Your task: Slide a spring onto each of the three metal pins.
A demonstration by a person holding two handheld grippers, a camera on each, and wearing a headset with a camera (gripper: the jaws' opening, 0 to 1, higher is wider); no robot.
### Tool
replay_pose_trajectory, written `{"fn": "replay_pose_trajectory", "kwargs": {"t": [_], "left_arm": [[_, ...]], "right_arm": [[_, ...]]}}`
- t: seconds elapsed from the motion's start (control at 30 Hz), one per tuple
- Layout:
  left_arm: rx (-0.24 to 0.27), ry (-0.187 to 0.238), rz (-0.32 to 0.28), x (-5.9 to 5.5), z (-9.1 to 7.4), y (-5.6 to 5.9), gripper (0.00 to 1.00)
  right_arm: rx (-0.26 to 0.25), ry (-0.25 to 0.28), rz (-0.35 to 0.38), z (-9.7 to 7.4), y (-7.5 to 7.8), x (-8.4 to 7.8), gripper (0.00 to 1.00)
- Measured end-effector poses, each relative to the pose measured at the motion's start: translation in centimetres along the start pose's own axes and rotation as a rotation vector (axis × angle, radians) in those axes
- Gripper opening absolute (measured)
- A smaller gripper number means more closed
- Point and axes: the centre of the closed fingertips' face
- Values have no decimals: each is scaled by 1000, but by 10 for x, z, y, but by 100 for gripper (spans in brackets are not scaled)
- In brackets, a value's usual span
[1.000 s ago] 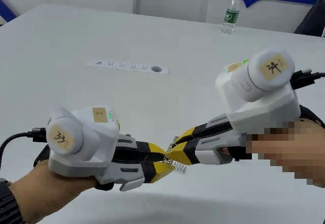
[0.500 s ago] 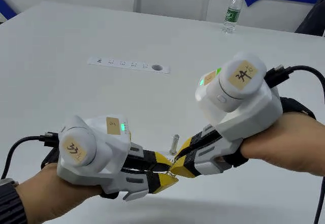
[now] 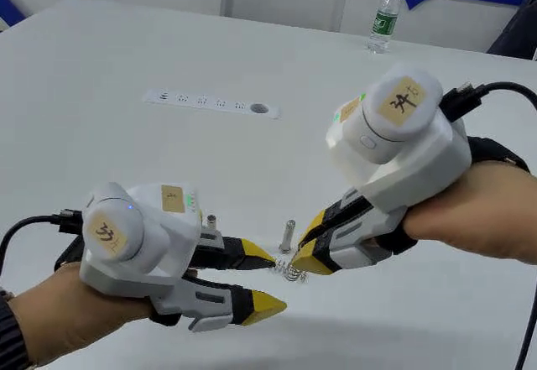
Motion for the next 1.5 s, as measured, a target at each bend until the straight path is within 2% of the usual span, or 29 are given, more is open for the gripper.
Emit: {"fn": "replay_pose_trajectory", "kwargs": {"t": [0.2, 0.37, 0.83, 1.03, 1.17, 1.3, 1.5], "left_arm": [[30, 16, -53, -12, -16, -4, 40], [58, 12, -70, -22, -26, -6, 46], [174, 39, -122, -36, -50, -14, 58], [214, 43, -139, -41, -59, -18, 63], [228, 47, -146, -43, -62, -19, 65], [235, 49, -152, -44, -63, -20, 66], [243, 55, -153, -42, -65, -21, 68]], "right_arm": [[-38, -17, 27, -8, 18, -12, 12], [-68, -33, 42, -15, 32, -19, 12], [-152, -84, 64, -32, 80, -35, 12], [-162, -129, 79, -26, 96, -46, 12], [-179, -164, 79, -21, 107, -54, 12], [-174, -191, 102, -12, 115, -62, 12], [-163, -209, 127, -2, 120, -70, 12]]}}
Point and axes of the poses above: the centre of the closed fingertips' face, and the gripper's own axes: z roughly forward along the fingers, y roughly to its right, x roughly out of its top, and after that the axes turned 9 degrees about -x, right-handed
